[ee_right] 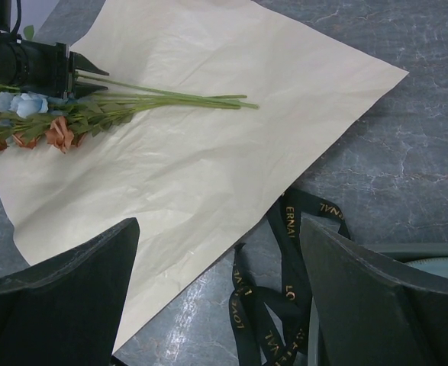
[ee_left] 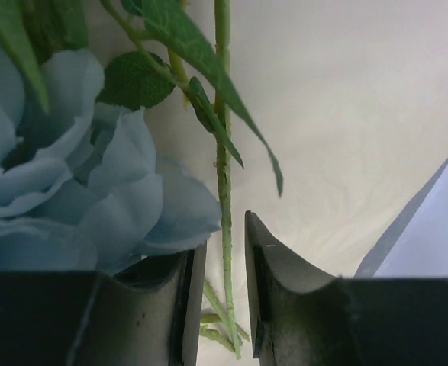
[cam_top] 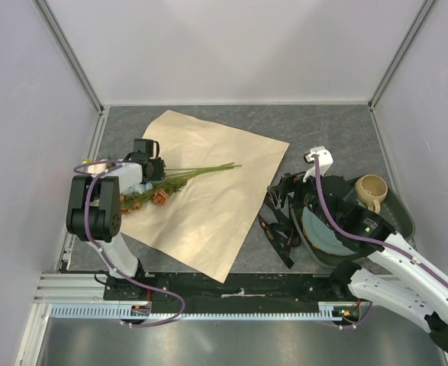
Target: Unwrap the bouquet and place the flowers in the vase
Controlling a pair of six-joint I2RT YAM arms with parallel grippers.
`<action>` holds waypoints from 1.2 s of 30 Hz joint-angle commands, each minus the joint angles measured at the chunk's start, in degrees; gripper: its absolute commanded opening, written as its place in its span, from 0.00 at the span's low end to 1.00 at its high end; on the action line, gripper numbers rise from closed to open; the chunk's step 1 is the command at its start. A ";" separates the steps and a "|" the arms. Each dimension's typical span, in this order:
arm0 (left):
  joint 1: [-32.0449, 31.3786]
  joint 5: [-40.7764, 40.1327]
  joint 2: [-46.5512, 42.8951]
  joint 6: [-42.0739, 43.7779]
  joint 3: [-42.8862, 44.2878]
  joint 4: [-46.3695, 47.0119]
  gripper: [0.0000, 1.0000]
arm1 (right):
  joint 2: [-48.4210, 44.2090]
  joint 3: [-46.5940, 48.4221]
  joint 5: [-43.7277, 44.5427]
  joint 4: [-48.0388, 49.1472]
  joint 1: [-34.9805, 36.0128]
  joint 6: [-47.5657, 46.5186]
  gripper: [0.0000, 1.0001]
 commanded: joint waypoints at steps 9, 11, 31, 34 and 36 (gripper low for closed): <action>0.30 -3.79 3.99 0.24 4.63 -0.60 0.15 | 0.66 0.33 1.12 -0.26 -0.09 -0.67 0.93; 0.30 -3.71 3.11 1.03 4.80 -0.68 0.04 | 0.75 0.41 1.03 -0.26 -0.09 -0.50 0.93; -1.02 19.20 -28.33 30.36 2.09 21.18 0.02 | 2.50 2.43 -0.54 0.62 -0.09 -0.41 0.94; -1.02 34.66 -31.33 39.77 -2.48 28.31 0.02 | 4.25 3.75 -2.39 0.79 -0.09 -1.20 0.94; -1.28 45.13 -34.15 46.26 -5.72 30.51 0.02 | 5.05 4.45 -5.28 1.23 0.00 -1.90 0.93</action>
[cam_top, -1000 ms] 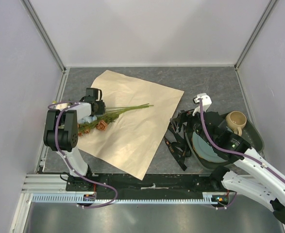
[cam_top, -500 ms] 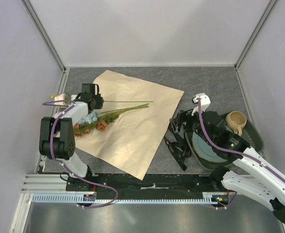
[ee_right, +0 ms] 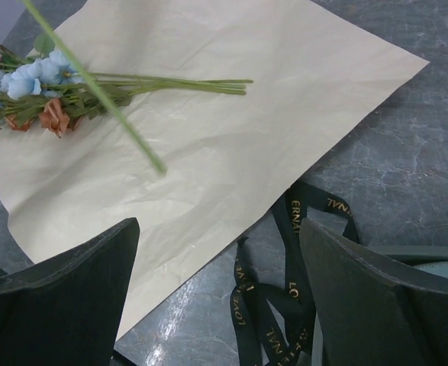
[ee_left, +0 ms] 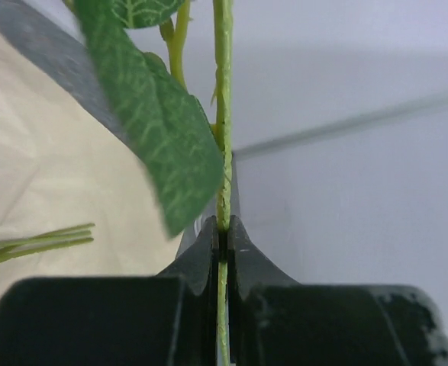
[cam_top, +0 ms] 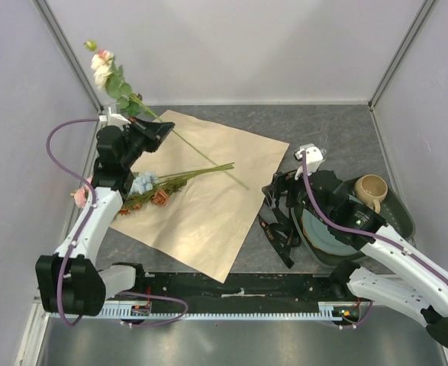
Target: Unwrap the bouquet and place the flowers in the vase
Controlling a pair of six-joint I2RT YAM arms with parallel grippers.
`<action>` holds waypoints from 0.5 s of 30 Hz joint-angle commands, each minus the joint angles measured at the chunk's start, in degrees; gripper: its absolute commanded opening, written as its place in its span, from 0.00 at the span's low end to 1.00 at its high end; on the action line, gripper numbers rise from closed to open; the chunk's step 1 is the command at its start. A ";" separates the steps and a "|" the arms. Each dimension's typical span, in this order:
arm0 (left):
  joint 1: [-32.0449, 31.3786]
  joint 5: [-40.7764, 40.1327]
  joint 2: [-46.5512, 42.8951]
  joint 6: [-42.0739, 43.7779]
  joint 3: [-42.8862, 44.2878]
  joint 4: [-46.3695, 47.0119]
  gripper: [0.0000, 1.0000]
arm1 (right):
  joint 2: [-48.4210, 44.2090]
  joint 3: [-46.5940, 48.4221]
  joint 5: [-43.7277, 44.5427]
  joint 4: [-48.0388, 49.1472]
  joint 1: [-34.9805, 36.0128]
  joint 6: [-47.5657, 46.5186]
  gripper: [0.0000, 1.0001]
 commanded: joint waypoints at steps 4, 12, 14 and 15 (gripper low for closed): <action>-2.86 35.44 -7.88 29.15 -7.76 4.73 0.02 | 3.05 4.70 -10.93 4.63 -0.09 -2.21 0.92; -17.36 39.51 -16.48 45.26 -9.34 -12.36 0.02 | 12.79 12.43 -30.87 9.91 -0.17 1.04 0.86; -18.86 39.15 -17.20 45.35 -9.96 -12.53 0.02 | 14.29 15.15 -33.17 11.57 -0.17 2.88 0.82; -19.13 39.50 -17.55 45.61 -9.96 -12.88 0.02 | 15.43 15.68 -34.14 12.19 -0.17 3.23 0.80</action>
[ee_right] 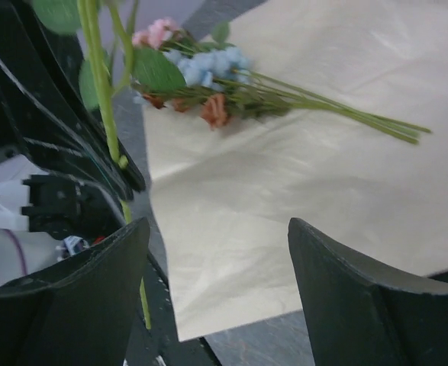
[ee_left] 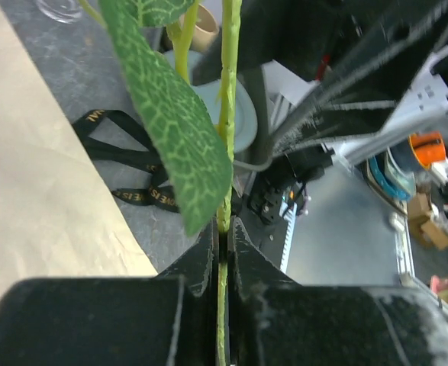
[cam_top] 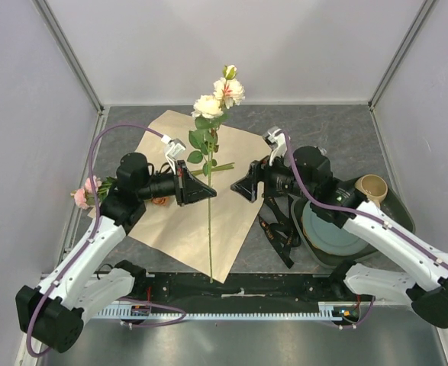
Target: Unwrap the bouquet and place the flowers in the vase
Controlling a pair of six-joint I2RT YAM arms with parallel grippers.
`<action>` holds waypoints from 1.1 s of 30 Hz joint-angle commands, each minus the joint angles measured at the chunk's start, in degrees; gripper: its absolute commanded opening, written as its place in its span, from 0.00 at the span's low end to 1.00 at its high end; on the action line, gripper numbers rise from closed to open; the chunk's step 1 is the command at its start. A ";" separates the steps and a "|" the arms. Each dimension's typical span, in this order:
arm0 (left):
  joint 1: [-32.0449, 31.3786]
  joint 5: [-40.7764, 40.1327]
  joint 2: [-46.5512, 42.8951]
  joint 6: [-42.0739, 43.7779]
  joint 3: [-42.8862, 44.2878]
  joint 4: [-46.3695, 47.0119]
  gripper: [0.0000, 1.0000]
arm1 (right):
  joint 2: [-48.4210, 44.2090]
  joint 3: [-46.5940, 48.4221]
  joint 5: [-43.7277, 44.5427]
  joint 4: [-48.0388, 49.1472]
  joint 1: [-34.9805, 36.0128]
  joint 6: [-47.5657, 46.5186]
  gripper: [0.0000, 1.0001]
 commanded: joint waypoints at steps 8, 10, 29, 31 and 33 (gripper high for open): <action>-1.97 2.59 -2.51 9.20 -0.12 -3.80 0.02 | 7.55 5.76 -19.10 16.72 -0.20 10.99 0.63; -2.06 2.15 -2.16 9.38 -0.30 -3.80 0.02 | 8.43 4.09 -20.08 19.91 -0.11 13.03 0.59; -1.97 1.53 -1.99 10.08 -0.13 -4.06 0.02 | 15.56 2.58 -16.66 28.53 2.53 16.64 0.26; -1.89 1.44 -1.99 10.08 -0.04 -4.06 0.02 | 15.38 2.23 -15.52 28.45 2.62 16.64 0.13; -1.89 1.01 -2.25 9.91 0.05 -4.15 0.02 | 15.03 2.23 -14.29 27.84 2.62 16.29 0.00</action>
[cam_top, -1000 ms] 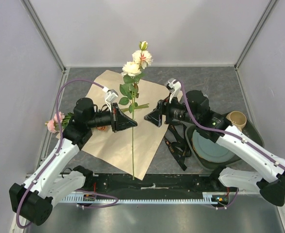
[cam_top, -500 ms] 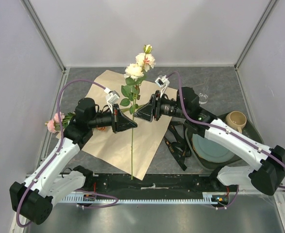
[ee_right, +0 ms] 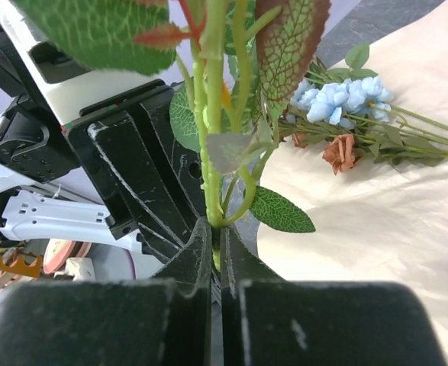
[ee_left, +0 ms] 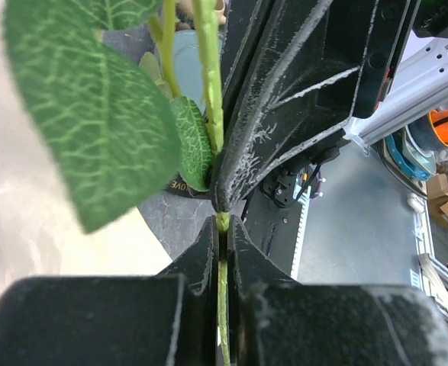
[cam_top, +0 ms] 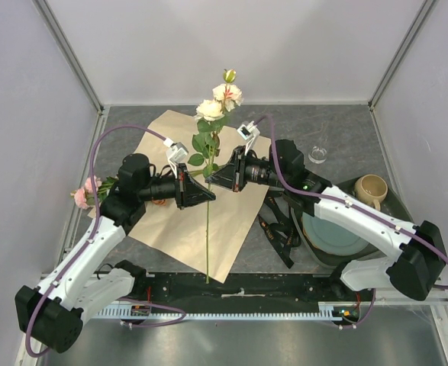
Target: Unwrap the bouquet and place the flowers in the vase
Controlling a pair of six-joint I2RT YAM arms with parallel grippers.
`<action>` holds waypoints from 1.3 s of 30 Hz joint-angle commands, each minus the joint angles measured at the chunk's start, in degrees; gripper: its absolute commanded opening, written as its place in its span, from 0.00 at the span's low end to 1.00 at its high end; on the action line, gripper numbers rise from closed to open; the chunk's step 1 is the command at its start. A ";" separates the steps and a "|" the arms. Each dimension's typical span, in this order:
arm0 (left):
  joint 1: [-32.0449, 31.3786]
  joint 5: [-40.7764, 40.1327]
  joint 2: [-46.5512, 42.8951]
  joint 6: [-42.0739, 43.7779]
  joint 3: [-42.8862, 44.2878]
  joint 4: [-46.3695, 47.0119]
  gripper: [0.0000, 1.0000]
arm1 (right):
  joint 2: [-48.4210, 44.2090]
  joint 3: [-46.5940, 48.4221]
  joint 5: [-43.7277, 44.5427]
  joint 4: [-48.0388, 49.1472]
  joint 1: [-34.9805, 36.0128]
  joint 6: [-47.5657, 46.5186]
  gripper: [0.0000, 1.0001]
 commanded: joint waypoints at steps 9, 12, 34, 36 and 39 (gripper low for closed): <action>-0.20 -2.77 -4.14 1.91 4.81 -3.27 0.82 | -6.84 7.59 21.66 -9.16 0.04 -15.55 0.00; -0.20 -4.43 -5.64 3.92 7.01 -5.03 0.88 | -7.81 14.01 34.02 -18.19 -1.28 -21.78 0.00; -2.13 -9.54 -6.87 2.96 0.42 -6.79 0.85 | 4.93 52.77 77.06 -10.14 -10.77 -59.60 0.00; -3.01 -10.41 -6.87 3.31 0.42 -7.49 0.85 | 6.25 53.13 76.62 -9.70 -12.26 -59.78 0.00; -3.89 -11.03 -6.96 3.31 0.34 -7.93 0.84 | 8.01 53.57 76.62 -7.77 -15.34 -59.96 0.00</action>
